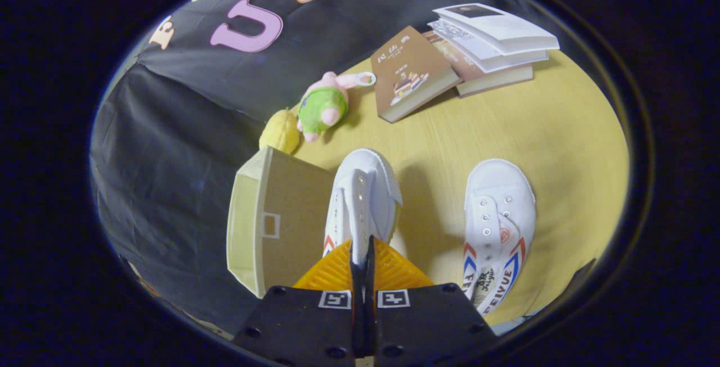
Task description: Open the storage box then place both shoes into the box .Put the left shoe in first, then the right shoe, with the right side of both shoes facing outward in a uniform manner.
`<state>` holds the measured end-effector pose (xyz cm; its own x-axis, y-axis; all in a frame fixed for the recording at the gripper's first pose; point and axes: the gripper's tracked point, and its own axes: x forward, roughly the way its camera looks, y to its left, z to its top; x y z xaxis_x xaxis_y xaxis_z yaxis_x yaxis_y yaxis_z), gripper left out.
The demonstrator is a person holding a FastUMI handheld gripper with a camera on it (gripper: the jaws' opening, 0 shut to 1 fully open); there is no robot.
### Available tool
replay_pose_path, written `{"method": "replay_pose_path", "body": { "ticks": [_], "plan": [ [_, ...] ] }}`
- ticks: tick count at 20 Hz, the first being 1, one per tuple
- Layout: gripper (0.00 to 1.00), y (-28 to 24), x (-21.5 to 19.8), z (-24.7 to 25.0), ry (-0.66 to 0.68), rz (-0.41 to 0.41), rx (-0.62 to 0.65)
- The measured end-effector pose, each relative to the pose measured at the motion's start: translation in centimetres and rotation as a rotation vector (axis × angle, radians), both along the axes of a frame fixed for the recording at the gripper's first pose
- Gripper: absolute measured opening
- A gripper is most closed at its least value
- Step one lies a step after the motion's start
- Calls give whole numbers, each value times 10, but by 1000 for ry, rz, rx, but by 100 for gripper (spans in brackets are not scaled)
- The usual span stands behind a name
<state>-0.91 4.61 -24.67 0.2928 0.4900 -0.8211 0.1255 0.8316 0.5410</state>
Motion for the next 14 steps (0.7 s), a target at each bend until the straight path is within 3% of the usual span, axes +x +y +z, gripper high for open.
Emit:
{"method": "replay_pose_path", "body": {
  "ticks": [9, 14],
  "plan": [
    [3, 71, 22, 88, -128, 9, 86],
    [3, 130, 23, 96, -141, 54, 107]
  ]
}}
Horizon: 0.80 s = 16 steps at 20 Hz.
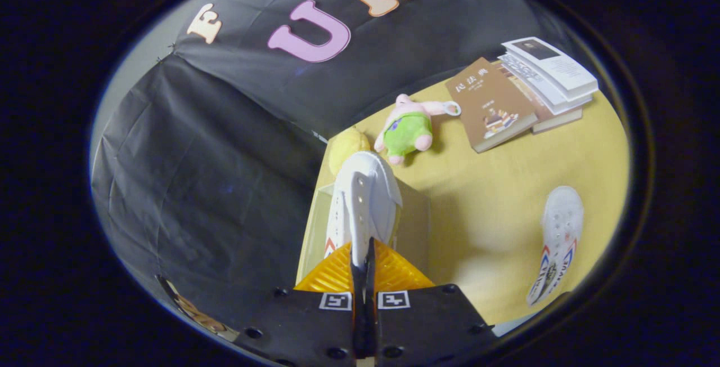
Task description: Open the storage box then place both shoes into the box .Put the left shoe in first, then the right shoe, with the right side of both shoes facing outward in a uniform manner.
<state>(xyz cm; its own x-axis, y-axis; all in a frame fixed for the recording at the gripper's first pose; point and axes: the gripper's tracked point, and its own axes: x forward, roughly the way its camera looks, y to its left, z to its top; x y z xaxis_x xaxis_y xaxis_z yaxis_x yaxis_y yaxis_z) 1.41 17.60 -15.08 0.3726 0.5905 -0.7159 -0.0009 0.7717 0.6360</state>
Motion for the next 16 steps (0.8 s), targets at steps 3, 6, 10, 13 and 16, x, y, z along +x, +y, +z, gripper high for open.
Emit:
{"method": "replay_pose_path", "body": {
  "ticks": [3, 6, 10, 13, 16],
  "plan": [
    [3, 34, -2, -14, 17, 14, -6],
    [3, 68, -5, -35, 50, 31, -18],
    [3, 104, -6, -65, 75, 60, -57],
    [3, 123, -13, -89, 93, 70, -103],
    [3, 131, -14, -115, 92, 75, -166]
  ]
}}
